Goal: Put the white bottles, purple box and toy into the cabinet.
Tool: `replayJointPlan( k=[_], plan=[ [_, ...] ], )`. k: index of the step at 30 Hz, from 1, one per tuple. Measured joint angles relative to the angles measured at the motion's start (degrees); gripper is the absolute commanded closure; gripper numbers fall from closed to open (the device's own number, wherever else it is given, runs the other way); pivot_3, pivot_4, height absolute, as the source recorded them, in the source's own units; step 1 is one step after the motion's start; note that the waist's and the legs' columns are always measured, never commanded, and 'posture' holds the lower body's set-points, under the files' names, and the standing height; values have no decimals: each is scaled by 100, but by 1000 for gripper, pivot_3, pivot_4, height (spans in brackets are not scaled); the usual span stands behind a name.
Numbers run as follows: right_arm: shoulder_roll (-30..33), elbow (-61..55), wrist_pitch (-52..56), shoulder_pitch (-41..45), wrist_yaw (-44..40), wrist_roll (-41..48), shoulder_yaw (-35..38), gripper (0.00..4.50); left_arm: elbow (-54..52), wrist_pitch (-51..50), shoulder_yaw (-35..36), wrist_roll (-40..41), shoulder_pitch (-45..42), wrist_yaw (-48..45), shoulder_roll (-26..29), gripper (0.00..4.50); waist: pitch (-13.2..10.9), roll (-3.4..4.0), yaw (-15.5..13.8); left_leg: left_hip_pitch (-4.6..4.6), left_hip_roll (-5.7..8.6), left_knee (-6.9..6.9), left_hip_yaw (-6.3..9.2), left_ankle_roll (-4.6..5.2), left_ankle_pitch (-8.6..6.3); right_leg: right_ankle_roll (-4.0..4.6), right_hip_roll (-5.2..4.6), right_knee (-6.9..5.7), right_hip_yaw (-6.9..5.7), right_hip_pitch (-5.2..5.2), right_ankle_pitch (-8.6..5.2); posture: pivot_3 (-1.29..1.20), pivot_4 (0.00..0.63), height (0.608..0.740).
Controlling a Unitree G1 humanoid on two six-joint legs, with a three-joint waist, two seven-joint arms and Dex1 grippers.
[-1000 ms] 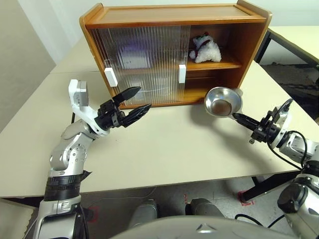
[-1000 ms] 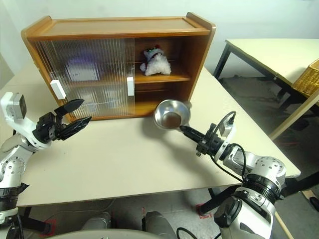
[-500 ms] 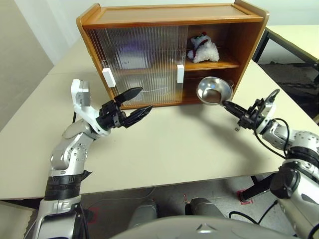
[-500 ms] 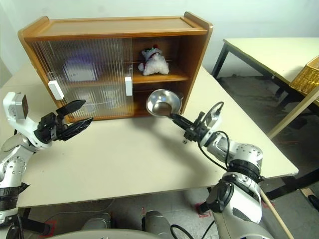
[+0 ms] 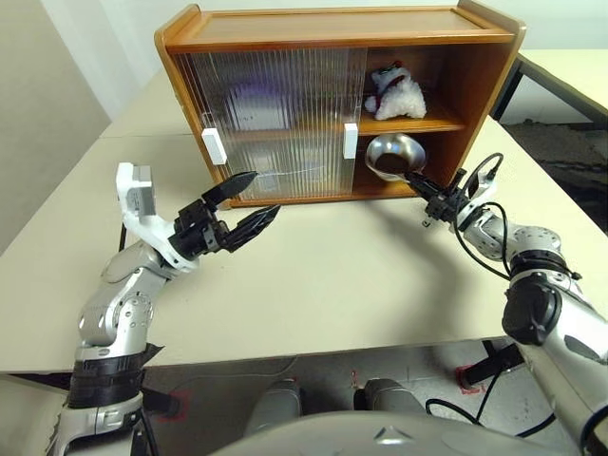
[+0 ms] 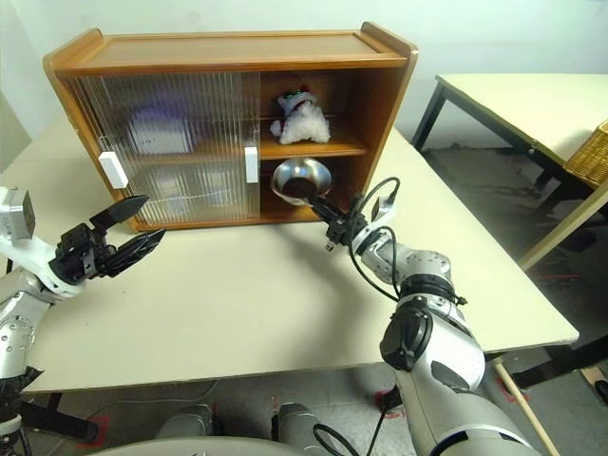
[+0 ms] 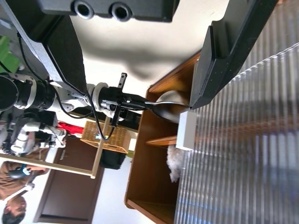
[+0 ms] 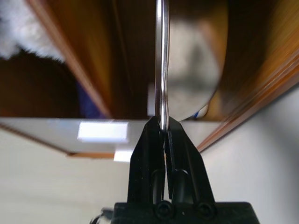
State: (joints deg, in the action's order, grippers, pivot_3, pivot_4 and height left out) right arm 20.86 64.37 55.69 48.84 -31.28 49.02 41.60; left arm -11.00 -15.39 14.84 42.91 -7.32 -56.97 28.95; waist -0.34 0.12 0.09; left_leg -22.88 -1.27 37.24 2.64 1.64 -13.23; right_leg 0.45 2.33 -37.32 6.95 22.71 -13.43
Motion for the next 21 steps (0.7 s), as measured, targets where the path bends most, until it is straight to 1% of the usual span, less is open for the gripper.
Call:
replayJointPlan(
  k=[8, 14, 21],
  plan=[
    [-271, 517, -1002, 355, 331, -110, 21, 4492, -173, -6, 34, 26, 147, 120, 35, 0, 0, 0, -45, 2, 0, 0, 4, -1, 0, 6, 0, -6, -1, 2, 3, 132, 0, 740],
    [-629, 684, -1749, 568, 731, -166, 81, 4492, -359, -22, 216, 48, 311, 245, 115, 0, 0, 0, -95, 1, -1, -4, 5, -4, -2, 11, 0, -6, -3, 7, 0, 177, 0, 740],
    [-710, 818, -2337, 665, 1096, -178, 233, 4492, -633, -54, 301, 165, 627, 400, 143, 0, 0, 0, -276, 1, 0, -14, 4, -14, -7, 28, 0, -6, -3, 11, -11, 194, 0, 740]
  ],
)
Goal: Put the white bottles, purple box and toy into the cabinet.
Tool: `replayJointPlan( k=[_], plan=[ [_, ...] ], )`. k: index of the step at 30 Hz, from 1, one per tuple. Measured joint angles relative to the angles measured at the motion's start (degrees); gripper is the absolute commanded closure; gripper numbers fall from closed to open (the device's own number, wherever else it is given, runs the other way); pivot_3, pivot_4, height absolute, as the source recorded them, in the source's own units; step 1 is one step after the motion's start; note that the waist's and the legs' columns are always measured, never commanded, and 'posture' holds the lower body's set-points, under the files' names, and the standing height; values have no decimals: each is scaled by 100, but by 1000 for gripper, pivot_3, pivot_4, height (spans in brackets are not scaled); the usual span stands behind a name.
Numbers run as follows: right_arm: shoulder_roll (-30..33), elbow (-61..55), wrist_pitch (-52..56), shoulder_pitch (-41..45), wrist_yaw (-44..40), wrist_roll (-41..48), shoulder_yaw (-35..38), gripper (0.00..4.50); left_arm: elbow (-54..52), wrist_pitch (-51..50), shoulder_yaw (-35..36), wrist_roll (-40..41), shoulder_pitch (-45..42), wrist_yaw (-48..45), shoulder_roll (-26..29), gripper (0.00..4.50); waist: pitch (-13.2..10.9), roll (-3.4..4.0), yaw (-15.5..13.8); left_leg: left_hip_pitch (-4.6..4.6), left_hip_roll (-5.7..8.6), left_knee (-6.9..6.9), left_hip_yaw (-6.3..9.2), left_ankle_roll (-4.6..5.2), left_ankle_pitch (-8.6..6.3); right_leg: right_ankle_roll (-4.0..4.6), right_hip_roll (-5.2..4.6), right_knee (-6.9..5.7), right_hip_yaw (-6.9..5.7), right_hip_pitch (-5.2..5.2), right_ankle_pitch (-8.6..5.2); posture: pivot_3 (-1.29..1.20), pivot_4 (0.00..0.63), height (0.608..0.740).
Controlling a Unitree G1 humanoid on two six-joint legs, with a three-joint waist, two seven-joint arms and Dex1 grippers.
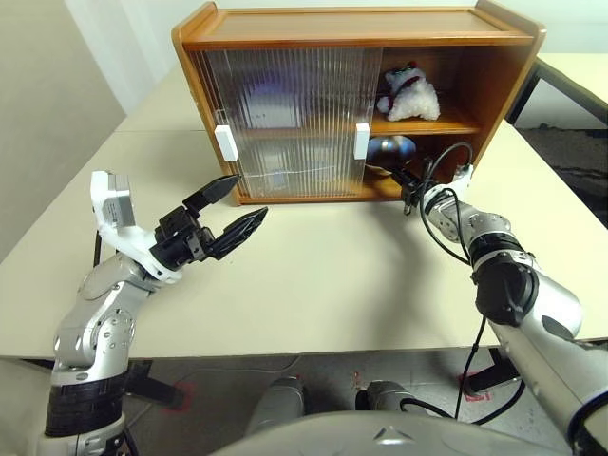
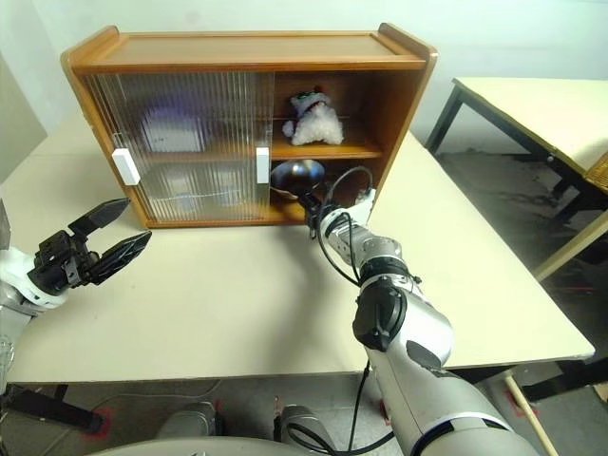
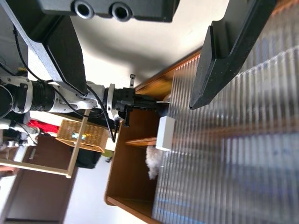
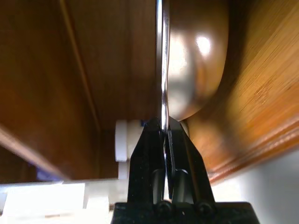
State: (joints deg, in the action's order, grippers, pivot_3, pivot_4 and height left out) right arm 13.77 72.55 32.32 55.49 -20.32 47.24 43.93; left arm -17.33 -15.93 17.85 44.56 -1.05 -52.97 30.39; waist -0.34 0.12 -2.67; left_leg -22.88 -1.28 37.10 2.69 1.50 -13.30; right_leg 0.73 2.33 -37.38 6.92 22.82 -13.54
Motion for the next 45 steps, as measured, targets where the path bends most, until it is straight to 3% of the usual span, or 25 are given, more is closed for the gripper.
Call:
replayJointPlan(
  k=[3, 12, 16, 17, 21, 25, 31, 33, 37, 44, 45],
  plan=[
    [-1, 28, -170, 0, 81, -58, 7, 4492, -43, -1, 10, 18, 19, 26, 23, 0, 0, 0, -59, 0, 0, -4, -1, -1, -1, 4, 0, -2, 0, 3, -2, 193, 0, 740],
    [176, 81, -454, -3, 95, -219, 8, 1161, 3, -2, 15, 25, -171, 6, 42, 0, 1, -1, -101, 3, 0, -6, -4, -2, 1, 7, 0, -15, 1, 7, -3, 139, 0, 740],
    [312, 76, -453, -21, 10, -266, 3, 69, 186, -2, -102, 6, -353, -101, 40, 0, 1, -2, -64, 6, -1, -5, -5, 0, 2, 7, 0, -30, 1, 10, -3, 115, 0, 740],
    [345, 68, -416, -35, -40, -280, -4, 11, 238, -2, -125, -1, -420, -132, 38, 0, 1, -2, -61, 6, -1, -4, -5, 2, 3, 7, 0, -34, 1, 10, -3, 115, 0, 740],
    [414, -21, -330, -111, -265, -365, -111, 11, 387, 0, -157, -15, -565, -218, 34, 0, 1, -2, -25, 10, -1, -1, -7, 4, 6, 7, 0, -42, 1, 10, -3, 83, 0, 740],
    [529, -476, -157, -611, -982, -793, -743, 11, 543, 5, -305, -31, -698, -337, 7, 0, 7, -11, 3, 11, -1, 10, -6, 6, 7, 7, 0, -51, -1, 5, -6, 70, 0, 740],
    [478, -1875, -429, -1563, -2401, -1721, -2256, 11, 705, 28, -352, -61, -877, -421, 1, 0, 6, -9, 176, 13, -1, 46, -4, 6, 7, -1, 0, -73, -7, -4, -6, 50, 0, 740],
    [435, -2520, -639, -1975, -2735, -1964, -2706, 293, 745, 41, -360, -90, -886, -451, 0, 0, 3, -6, 221, 13, -1, 56, -2, 6, 7, -6, 1, -76, -9, -8, -4, 47, 0, 740],
    [428, -3594, -1340, -2553, -3175, -2409, -3383, 1549, 790, 51, -379, -158, -901, -487, -10, 0, 2, -4, 283, 15, 0, 69, 1, 6, 7, -18, 1, -75, -8, -17, -2, 39, 0, 740],
    [429, -4553, -2280, -2913, -3392, -2807, -3969, 4295, 851, 55, -392, -167, -915, -526, -21, 0, 2, -4, 318, 27, 0, 69, 2, 3, 6, -29, 1, -75, -6, -26, -8, 39, 0, 740],
    [421, -4645, -2426, -2931, -3380, -2879, -4050, 4455, 860, 56, -392, -168, -915, -537, -21, 0, 2, -4, 319, 27, 0, 68, 3, 2, 6, -29, 1, -75, -6, -25, -7, 39, 0, 740]
  ],
)
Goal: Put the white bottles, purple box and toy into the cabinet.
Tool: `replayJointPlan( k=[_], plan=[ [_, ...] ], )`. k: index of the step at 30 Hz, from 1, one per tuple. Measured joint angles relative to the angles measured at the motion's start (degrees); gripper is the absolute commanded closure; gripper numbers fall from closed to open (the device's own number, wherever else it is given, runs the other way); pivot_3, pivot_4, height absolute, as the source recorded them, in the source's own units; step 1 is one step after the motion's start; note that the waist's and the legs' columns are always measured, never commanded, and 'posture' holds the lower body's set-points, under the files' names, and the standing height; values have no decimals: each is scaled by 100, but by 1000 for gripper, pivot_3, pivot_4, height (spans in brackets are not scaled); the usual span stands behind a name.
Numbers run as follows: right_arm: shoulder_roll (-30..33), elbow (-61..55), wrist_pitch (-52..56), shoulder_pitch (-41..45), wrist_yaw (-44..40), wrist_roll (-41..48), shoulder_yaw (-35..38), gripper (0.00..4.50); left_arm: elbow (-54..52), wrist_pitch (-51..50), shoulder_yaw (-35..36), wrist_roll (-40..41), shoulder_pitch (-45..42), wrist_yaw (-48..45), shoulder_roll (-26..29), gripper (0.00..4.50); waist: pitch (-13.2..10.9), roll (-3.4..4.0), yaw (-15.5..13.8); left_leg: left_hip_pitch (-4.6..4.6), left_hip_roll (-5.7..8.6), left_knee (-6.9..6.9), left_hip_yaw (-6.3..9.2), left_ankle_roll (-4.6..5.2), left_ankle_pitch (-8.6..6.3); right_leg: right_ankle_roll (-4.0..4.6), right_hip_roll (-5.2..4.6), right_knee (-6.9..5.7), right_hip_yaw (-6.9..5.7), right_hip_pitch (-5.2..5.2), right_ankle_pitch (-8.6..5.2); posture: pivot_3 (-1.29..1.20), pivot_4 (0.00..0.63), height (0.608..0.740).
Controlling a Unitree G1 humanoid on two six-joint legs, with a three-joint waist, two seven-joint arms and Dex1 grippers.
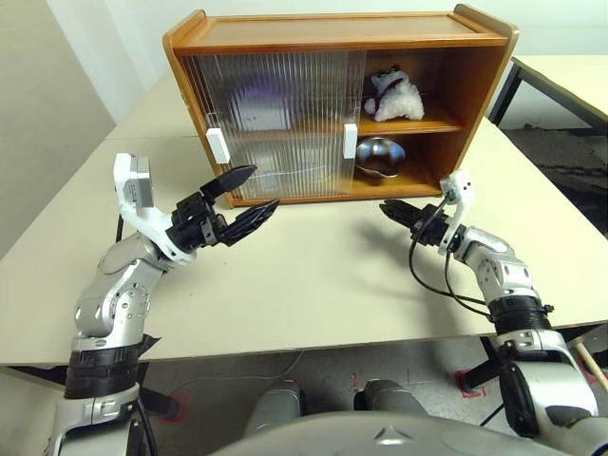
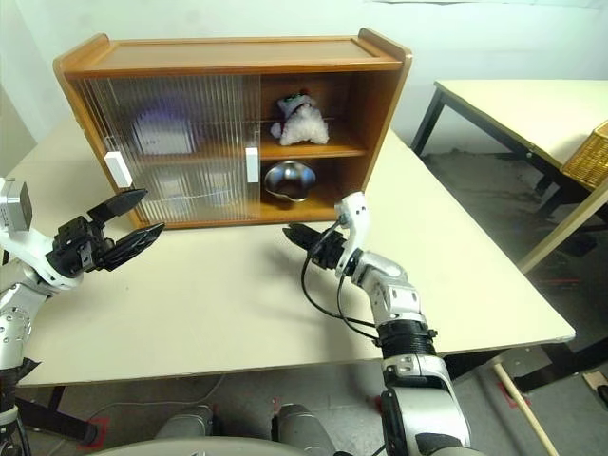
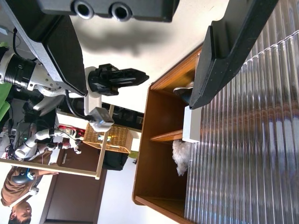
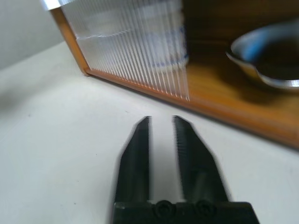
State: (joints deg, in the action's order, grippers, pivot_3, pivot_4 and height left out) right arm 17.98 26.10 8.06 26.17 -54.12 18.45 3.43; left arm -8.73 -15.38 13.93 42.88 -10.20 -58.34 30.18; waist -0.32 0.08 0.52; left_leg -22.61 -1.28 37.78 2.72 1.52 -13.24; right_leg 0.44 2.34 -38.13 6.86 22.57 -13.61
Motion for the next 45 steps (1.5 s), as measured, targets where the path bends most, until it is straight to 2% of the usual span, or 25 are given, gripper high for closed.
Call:
replayJointPlan(
  k=[4, 10, 15, 21, 31, 45],
  plan=[
    [-178, -388, -411, 16, 146, -219, -260, 4455, 7, 2, 0, -2, -2, -18, 0, 0, 0, 0, 6, 0, 0, -3, 0, -2, -1, 1, 0, 1, 0, 2, -1, 45, 0, 740],
    [-839, -842, -443, 439, 857, -556, -679, 4455, 7, 7, 1, -4, 1, -14, -22, 0, -1, 2, 30, 0, 0, -9, 4, -5, -3, 5, 2, 3, -1, 20, -3, 53, 0, 740],
    [-1429, -848, -442, 927, 1382, -763, -968, 4455, 6, 16, 3, -8, 13, 2, -48, 0, -2, 3, 21, -2, 0, -11, 6, -23, -13, 21, 2, 6, -2, 39, -5, 60, 0, 740],
    [-1774, -478, -444, 1401, 2154, -840, -908, 4455, 4, 30, 3, -13, 36, 36, -75, 0, -1, 2, -13, -18, 0, -11, 10, -58, -35, 38, 1, 13, -2, 55, -14, 69, 0, 740],
    [-1852, -427, -239, 1467, 3186, -946, -664, 4455, 0, 62, 3, -12, 60, 50, -81, 0, 0, 0, -19, -52, 0, -17, 9, -54, -34, 49, 1, 5, -4, 68, -28, 63, 0, 740],
    [-1730, -1318, 1590, 1395, 4306, -926, -385, 4455, 4, 63, 0, -12, 53, 21, -99, 0, 1, -1, -46, -33, 0, -4, 11, -46, -29, 35, 1, 0, -5, 68, -21, 38, 0, 740]
  ],
)
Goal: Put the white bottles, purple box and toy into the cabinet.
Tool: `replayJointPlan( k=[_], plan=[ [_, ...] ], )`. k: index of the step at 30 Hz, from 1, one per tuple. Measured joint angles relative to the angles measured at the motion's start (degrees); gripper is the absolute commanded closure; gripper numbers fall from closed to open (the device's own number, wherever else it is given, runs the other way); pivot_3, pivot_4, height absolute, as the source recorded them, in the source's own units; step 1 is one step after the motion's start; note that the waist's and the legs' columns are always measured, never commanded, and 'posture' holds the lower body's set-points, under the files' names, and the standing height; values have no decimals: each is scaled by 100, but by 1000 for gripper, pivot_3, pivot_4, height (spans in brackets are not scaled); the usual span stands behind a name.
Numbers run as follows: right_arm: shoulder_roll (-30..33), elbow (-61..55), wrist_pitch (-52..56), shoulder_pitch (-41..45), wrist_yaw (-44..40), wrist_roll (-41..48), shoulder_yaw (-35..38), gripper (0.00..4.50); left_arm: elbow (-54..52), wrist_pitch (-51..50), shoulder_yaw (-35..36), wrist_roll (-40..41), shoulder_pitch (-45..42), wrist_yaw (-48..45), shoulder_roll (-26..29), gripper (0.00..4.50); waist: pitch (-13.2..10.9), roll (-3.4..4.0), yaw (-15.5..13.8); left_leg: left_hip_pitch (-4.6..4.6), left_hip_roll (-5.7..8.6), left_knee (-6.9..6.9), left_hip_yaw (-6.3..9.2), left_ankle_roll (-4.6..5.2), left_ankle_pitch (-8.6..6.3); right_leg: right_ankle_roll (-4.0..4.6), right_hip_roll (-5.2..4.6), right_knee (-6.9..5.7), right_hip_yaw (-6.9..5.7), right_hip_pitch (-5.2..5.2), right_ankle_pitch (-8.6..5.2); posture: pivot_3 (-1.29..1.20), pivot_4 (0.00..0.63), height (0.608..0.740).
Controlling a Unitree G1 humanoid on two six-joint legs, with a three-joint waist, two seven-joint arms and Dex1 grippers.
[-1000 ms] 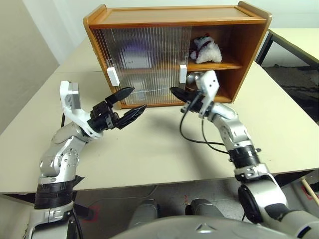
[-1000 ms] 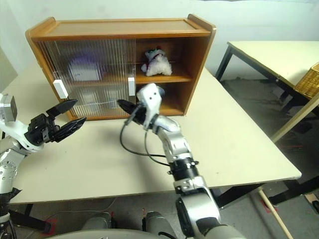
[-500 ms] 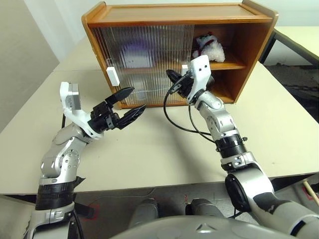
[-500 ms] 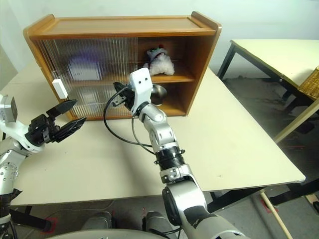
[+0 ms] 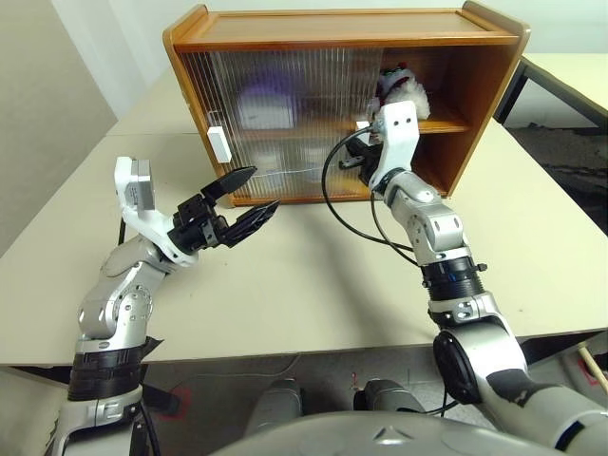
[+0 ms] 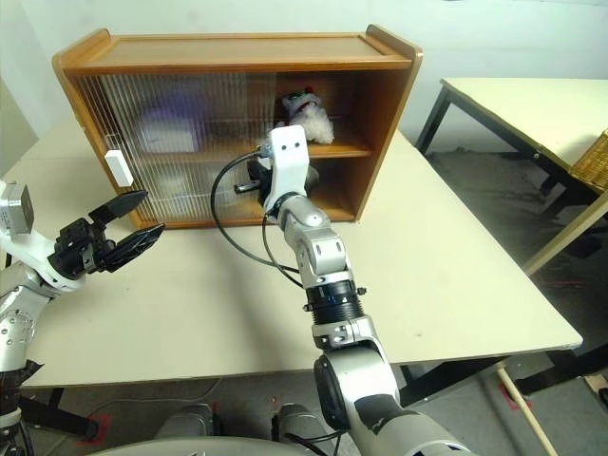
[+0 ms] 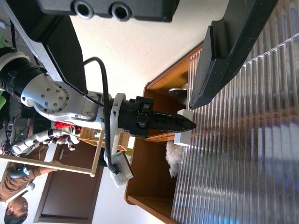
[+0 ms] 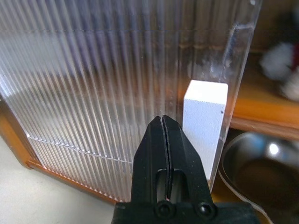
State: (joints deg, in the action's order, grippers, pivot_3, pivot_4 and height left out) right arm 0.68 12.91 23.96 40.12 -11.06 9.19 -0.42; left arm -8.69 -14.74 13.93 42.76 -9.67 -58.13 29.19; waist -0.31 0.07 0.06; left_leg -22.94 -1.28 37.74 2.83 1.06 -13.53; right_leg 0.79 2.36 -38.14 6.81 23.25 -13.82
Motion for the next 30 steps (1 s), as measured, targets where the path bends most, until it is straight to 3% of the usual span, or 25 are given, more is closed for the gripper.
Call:
replayJointPlan(
  k=[21, 30],
  plan=[
    [-95, -398, 371, 40, 2385, -921, 268, 4455, 234, 37, -109, -37, -204, -132, -20, 0, -1, 2, 13, -3, 1, -8, 3, -18, -10, -33, 0, 1, 5, 14, 17, 28, 0, 740],
    [-105, -274, 370, 160, 3018, -1132, 455, 4455, 262, 63, -115, -54, -239, -175, -20, 0, -1, 2, 13, -11, 1, -15, 1, -4, -2, -33, 0, 2, 5, 23, 14, 25, 0, 740]
  ],
)
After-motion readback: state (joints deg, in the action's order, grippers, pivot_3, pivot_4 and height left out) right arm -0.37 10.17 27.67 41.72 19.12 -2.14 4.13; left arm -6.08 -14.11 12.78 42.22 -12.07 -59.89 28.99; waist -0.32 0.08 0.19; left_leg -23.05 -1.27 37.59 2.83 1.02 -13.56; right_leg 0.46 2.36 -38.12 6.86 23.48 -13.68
